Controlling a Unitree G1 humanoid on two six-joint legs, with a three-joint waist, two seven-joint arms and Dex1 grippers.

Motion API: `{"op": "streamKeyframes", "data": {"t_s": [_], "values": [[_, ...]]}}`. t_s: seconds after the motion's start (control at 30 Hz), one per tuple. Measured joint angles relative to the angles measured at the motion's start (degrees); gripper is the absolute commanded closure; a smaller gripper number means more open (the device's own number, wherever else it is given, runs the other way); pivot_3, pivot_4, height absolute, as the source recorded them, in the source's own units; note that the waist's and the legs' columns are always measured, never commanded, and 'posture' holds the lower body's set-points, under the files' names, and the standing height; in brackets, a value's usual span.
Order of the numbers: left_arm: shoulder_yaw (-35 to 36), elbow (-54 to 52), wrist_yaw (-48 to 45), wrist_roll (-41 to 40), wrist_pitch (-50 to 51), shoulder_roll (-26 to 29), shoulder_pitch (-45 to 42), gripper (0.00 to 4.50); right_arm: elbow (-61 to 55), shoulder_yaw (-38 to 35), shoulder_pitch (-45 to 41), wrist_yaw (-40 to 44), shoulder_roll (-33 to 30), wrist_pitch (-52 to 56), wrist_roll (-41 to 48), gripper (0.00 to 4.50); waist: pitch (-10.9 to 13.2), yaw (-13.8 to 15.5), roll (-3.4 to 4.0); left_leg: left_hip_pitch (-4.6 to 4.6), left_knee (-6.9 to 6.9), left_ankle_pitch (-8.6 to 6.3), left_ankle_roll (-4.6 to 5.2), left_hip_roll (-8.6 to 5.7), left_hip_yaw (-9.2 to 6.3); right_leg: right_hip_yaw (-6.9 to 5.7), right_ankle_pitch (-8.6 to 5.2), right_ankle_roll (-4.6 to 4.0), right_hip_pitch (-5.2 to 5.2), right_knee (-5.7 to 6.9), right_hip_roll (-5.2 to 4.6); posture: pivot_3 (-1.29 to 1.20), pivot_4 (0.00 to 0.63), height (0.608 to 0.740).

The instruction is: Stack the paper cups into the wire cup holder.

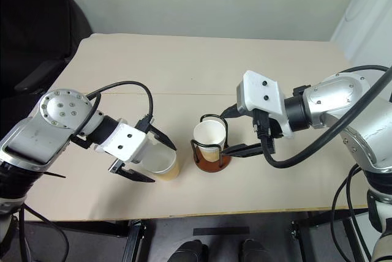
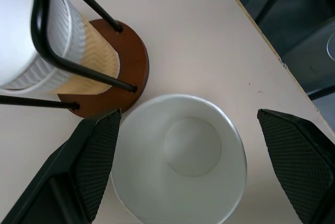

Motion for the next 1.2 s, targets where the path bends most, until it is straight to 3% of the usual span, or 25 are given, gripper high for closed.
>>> {"op": "streamKeyframes", "data": {"t_s": [0.13,0.23,0.53,0.6,1.2], "values": [[0.00,0.06,-0.01,0.01,-0.93,0.47,0.87,0.00,0.06,0.00,-0.01,-0.01,-0.01,0.04,0.01,0.65,0.00,0.01,0.00,0.00,0.00,0.00,0.00,0.00,0.00,0.00,0.00,0.00,0.01,0.00,0.00,0.00,0.150,0.740],[0.00,0.07,-0.01,0.01,-1.90,1.18,1.96,0.60,0.10,0.00,-0.04,-0.04,-0.01,0.38,0.03,0.61,0.00,0.02,0.00,0.00,0.00,0.00,0.00,0.00,0.00,0.00,0.00,0.00,0.00,0.00,0.00,0.00,0.150,0.740],[-0.01,0.78,-0.02,0.28,-3.50,1.62,2.78,3.90,0.49,0.00,-0.10,-0.46,0.00,0.55,0.00,0.61,0.00,0.04,0.00,0.00,0.02,0.00,0.00,0.00,0.00,0.00,0.00,0.00,0.01,0.01,0.00,0.00,0.150,0.740],[-0.01,1.60,-0.02,0.94,-3.79,1.31,2.78,4.44,0.52,0.00,-0.10,-0.56,-0.02,0.54,-0.06,0.61,0.00,0.04,0.00,0.00,0.02,0.00,0.00,0.00,0.00,0.00,0.00,0.00,0.01,0.01,0.00,0.00,0.150,0.740],[-0.07,6.30,-0.10,-3.02,0.14,0.88,-3.32,4.44,2.36,0.03,-0.20,-0.01,-1.86,0.48,-1.66,0.61,0.00,0.07,0.00,0.00,0.02,-0.01,0.00,-0.01,0.00,-0.01,0.01,-0.01,0.01,0.02,-0.01,0.00,0.150,0.740]]}}
